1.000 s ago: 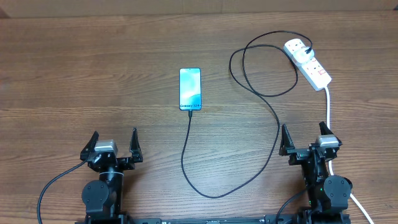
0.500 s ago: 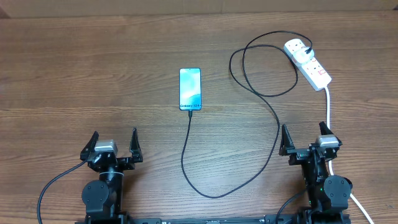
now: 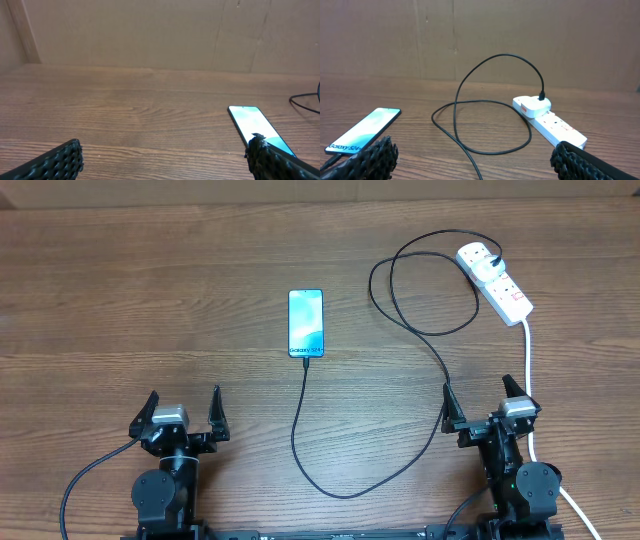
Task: Plug charger to phone and switch on socket
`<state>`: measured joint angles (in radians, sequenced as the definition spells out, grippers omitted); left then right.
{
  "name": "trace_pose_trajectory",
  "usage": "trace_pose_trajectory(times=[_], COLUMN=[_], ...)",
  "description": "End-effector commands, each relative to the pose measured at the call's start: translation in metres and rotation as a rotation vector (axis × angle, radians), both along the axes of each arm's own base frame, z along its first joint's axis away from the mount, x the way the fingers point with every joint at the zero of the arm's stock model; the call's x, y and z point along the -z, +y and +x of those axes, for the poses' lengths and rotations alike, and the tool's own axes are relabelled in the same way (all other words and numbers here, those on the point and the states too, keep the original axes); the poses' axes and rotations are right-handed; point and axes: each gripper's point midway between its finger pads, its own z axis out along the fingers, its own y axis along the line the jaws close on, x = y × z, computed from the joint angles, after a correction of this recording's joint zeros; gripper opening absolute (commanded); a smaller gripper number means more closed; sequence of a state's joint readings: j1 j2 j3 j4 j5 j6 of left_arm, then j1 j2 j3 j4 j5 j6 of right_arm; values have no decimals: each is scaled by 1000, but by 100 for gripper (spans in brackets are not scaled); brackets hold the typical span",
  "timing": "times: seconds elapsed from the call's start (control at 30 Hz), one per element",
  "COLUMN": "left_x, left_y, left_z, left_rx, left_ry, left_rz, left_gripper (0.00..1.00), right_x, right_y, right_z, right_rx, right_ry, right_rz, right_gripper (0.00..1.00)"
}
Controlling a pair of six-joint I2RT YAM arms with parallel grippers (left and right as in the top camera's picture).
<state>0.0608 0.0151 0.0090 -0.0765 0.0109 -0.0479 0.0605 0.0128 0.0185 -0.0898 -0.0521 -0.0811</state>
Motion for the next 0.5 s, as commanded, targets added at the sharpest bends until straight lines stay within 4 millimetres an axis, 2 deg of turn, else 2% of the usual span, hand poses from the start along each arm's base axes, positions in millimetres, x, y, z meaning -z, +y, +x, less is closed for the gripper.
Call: trace_pose_trajectory(times=[0.0,0.47], left_x=[0,0], left_y=[1,1], left_z=[0,0], left_rx=[-2,-2], left_ry=[-4,-4], left_rz=[23,23], left_gripper=[100,100], right_x=[1,1], right_y=[1,0], right_z=[0,0], right_rx=[-1,4], right_ry=[-4,3], right_rz=[7,58], right_gripper=[100,100])
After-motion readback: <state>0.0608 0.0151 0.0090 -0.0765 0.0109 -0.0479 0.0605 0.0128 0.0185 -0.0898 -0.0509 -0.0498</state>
